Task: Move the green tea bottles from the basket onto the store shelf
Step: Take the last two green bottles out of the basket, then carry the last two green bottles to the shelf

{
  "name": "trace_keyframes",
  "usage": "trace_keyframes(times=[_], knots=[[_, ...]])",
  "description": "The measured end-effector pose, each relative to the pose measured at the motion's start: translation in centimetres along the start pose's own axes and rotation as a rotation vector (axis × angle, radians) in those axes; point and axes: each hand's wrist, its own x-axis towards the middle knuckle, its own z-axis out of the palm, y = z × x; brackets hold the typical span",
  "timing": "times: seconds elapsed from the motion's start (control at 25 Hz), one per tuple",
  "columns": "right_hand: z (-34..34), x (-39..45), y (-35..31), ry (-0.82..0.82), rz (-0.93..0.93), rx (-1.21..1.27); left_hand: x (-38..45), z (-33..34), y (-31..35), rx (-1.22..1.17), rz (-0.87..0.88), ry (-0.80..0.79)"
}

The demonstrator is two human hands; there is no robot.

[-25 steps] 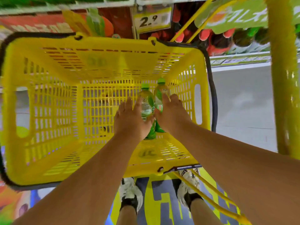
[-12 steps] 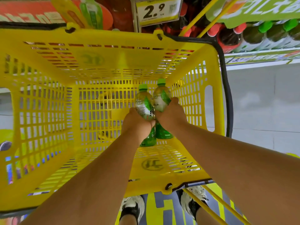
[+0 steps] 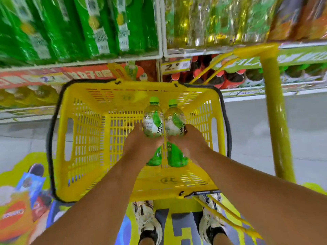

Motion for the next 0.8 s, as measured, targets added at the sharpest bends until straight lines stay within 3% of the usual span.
trace_keyframes(times=[0.24,0.8], knots=[[-7.2,-10.5,-7.0,-0.012,-0.169,0.139,-7.9,-8.8,4.5,-0.037,0.138,0.056],[-25.2,-37.9,-22.4,0.057,-0.456,0.219,-37.1,-28.0,20.4,-0.329,0.274,0.185]])
